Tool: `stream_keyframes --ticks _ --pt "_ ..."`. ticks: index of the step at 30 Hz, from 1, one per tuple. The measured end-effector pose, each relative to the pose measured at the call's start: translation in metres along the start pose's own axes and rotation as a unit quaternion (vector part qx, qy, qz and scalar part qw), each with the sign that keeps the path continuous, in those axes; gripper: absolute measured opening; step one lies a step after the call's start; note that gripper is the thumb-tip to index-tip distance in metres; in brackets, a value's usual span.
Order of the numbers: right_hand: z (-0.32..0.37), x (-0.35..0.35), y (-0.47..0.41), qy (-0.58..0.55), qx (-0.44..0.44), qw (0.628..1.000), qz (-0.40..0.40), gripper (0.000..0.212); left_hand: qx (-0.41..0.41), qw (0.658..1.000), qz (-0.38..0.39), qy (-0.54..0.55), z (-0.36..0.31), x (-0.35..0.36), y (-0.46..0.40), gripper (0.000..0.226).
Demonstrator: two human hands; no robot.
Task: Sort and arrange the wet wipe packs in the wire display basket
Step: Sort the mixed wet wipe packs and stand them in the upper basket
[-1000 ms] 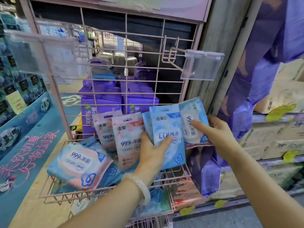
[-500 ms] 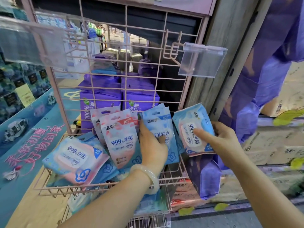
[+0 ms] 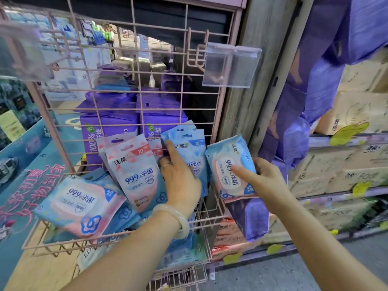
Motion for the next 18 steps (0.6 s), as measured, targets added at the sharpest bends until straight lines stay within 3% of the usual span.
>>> stream_keyframes --ticks 7,12,18 --pt "0.003 0.003 0.0 0.022 0.003 1.0 0.004 0.043 0.0 0.997 0.05 -0.052 0.007 0.007 -0.002 0.083" --pt "0.008 0.0 0.0 0.034 -0.004 0.999 -0.007 0.047 0.019 1.0 0.006 -0.011 -0.002 -0.001 0.004 0.086" --pt "0.005 -0.001 0.003 0.073 -0.009 0.997 -0.012 0.049 0.035 0.997 0.042 -0.047 -0.005 -0.001 0.004 0.084"
Point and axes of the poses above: each hand's wrist, its own y-axis away from the middle knuckle, its own x-axis out of the palm, z = x × y, the point moved 10 cm from there along -y, towards the middle knuckle, and after that the axes turned 1 degree about y, right-handed, at the moved point
